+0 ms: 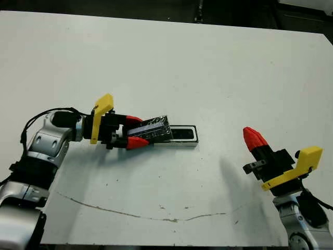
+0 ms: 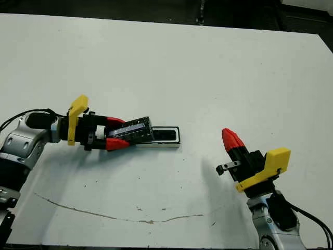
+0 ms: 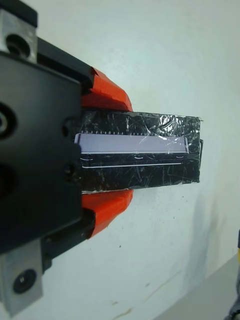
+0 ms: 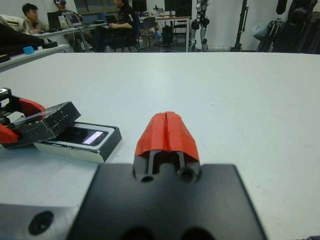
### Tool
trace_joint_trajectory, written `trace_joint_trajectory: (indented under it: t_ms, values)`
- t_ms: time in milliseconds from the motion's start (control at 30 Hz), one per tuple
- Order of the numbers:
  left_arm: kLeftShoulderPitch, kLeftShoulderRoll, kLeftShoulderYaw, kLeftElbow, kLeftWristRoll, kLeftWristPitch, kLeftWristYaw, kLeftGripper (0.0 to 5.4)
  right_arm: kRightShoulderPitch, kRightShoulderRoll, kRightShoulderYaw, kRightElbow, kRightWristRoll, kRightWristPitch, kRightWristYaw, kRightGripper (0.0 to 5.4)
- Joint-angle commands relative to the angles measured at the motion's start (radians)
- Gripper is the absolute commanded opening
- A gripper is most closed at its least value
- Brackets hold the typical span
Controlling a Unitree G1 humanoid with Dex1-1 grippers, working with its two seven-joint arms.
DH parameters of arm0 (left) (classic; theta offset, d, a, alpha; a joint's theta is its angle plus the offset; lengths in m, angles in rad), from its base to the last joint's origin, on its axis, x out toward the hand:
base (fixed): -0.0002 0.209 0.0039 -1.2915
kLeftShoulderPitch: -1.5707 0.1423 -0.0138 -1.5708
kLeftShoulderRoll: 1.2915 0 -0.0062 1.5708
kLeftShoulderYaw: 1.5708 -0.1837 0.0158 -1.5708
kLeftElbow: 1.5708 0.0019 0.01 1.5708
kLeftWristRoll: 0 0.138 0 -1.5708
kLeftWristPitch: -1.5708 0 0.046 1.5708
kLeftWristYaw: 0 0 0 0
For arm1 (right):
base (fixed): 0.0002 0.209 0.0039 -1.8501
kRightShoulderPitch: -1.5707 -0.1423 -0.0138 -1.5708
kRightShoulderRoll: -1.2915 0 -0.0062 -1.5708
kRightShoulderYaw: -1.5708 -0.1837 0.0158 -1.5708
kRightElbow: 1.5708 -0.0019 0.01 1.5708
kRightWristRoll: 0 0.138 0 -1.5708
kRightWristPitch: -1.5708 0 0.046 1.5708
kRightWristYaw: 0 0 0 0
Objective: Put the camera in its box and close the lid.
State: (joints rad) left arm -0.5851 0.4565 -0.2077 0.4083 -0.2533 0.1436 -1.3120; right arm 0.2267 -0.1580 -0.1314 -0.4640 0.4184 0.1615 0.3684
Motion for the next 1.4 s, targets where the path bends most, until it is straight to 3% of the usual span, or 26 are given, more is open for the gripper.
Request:
trace_joint_trajectory:
  t_ms: [33, 700, 1133, 1400]
  values:
    - [0.008, -0.027, -0.038, 0.02, 0.049, -0.029, 0.02, 3.15, 0.013, -0.012, -0.002, -0.003, -0.006, 0.001, -0.009, 0.0]
    - [-0.024, -0.167, -0.131, 0.024, 0.061, 0.038, 0.02, 3.15, 0.014, -0.009, -0.005, 0.007, 0.003, -0.007, -0.003, 0.0]
    - [-0.139, -0.321, -0.151, 0.356, 0.108, -0.097, -0.034, 3.15, 0.017, -0.01, -0.01, 0.007, 0.001, -0.012, -0.003, 0.0]
    - [-0.179, -0.4, -0.159, 0.457, 0.133, -0.182, -0.038, 3.15, 0.018, -0.013, -0.015, 0.01, 0.002, -0.018, 0.0, 0.0]
